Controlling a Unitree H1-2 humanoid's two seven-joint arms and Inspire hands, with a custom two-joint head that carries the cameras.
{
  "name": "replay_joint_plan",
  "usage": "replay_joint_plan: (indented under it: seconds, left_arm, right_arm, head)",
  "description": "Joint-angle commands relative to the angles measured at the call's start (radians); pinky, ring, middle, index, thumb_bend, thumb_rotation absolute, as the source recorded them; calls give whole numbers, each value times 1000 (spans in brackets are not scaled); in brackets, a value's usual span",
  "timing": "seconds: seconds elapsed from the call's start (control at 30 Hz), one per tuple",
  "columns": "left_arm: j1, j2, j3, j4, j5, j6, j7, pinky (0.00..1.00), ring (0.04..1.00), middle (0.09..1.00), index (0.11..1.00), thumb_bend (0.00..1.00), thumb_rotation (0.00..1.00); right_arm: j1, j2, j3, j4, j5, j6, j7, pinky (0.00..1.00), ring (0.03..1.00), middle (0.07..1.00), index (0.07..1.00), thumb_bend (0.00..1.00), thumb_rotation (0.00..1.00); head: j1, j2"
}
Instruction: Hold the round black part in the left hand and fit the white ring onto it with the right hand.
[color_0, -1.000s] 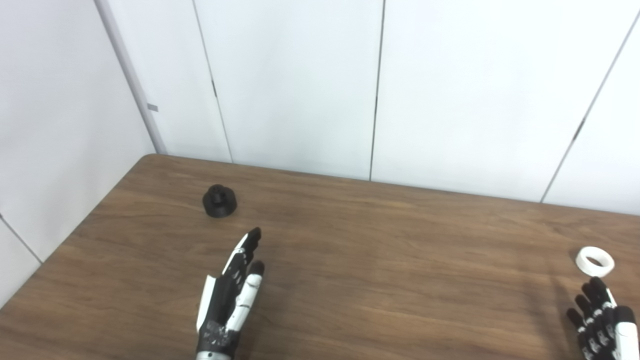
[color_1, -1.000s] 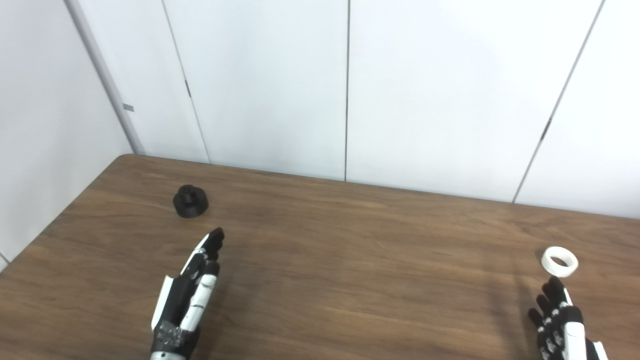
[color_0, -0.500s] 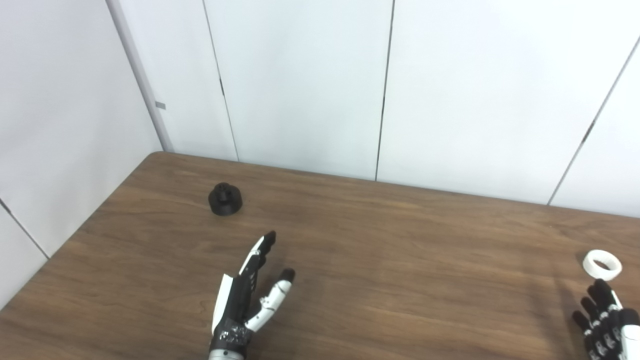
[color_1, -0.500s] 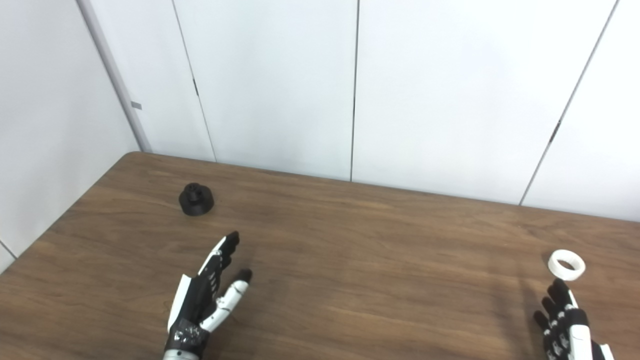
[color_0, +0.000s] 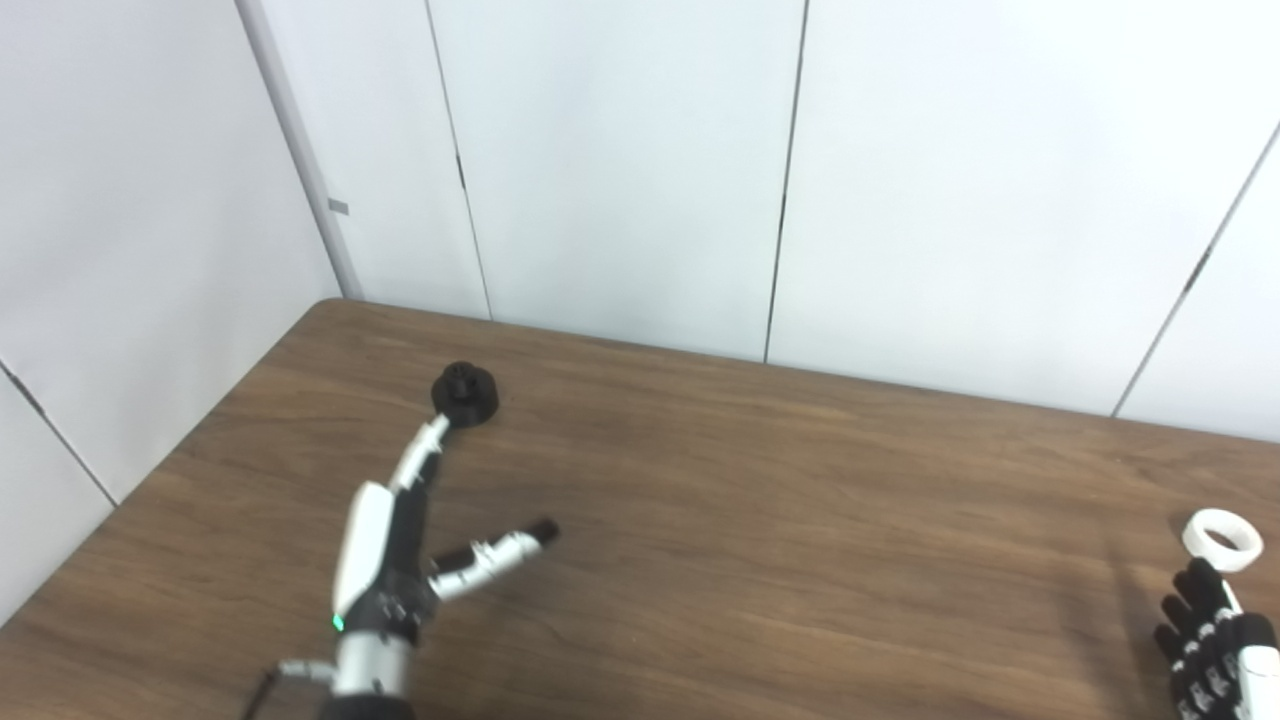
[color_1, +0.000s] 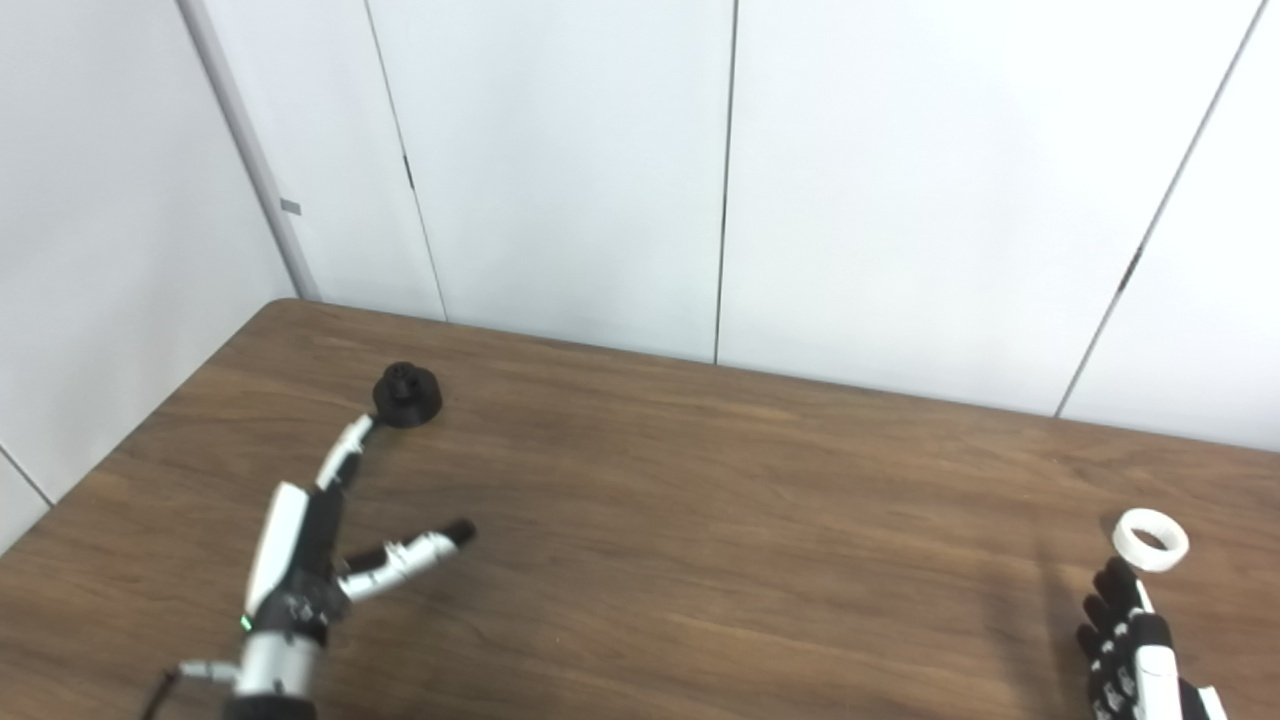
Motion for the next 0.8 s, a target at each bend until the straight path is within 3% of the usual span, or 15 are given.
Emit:
replay_joint_plan:
  seconds: [0.0, 0.4, 0.77]
  left_arm:
    - [-45, 39, 6, -31, 62, 14, -5, 977, 988, 963, 928, 984, 377]
    - [-171, 160, 70, 101, 78, 94, -31, 986, 1000, 973, 896, 970, 400]
    - [-306, 247, 60, 347, 83, 116, -15, 1000, 1000, 940, 884, 985, 408]
  right_arm:
    - [-11, 3, -3, -29, 5, -8, -5, 1000, 1000, 1000, 1000, 419, 1000]
    - [-11, 8, 0, -51, 1, 14, -10, 1000, 1000, 1000, 1000, 379, 1000]
    - [-1, 0, 13, -69, -18, 5, -7, 1000, 1000, 1000, 1000, 357, 1000]
  head:
    - [1, 2]
    - [-1, 3]
    - [-14, 12]
